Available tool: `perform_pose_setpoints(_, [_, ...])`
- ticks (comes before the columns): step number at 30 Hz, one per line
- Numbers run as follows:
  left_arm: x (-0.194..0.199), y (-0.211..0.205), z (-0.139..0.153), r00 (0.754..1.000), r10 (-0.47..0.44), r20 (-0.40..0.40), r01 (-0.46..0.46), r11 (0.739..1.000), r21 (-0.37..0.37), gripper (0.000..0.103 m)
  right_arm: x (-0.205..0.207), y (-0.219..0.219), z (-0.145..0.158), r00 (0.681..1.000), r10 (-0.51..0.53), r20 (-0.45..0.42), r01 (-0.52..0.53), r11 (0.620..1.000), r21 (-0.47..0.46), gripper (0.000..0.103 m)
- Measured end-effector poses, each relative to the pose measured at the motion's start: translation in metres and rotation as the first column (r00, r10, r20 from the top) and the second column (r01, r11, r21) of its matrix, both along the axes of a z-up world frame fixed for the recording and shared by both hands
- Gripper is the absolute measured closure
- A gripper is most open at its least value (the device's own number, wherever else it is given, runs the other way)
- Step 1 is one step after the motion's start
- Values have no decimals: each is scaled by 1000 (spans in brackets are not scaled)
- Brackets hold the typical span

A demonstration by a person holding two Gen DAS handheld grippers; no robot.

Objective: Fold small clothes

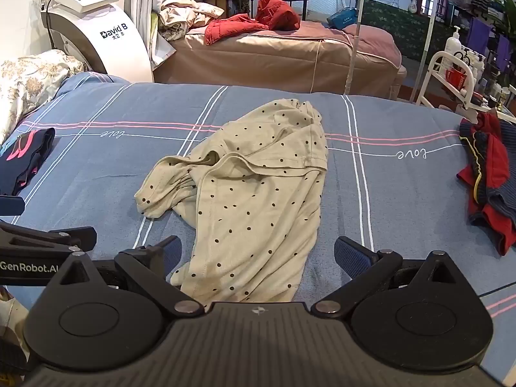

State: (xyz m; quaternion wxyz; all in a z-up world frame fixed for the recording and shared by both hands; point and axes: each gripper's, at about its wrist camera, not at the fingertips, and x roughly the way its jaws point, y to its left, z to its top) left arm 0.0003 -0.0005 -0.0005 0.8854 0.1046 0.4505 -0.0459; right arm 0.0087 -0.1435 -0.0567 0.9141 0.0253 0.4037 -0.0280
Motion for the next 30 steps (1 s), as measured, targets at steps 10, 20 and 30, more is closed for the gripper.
perform_pose_setpoints(10, [1,0,-1,1000,-2,-3,2,1000,-5,0,0,1,-2,1000,-1,1,1,1000,-1,0])
perform_pose_setpoints(20, [-5,-1,-9,1000,-1,-9,1,1000,-5,0,-1,1,-1,1000,-1,-1,1,1000,-3,0])
perform_pose_setpoints(30, [-2,-2,-12,1000,4,-16,-4,1000,-7,0,0,1,-1,1000,-2,-3,2,1000,-3,0])
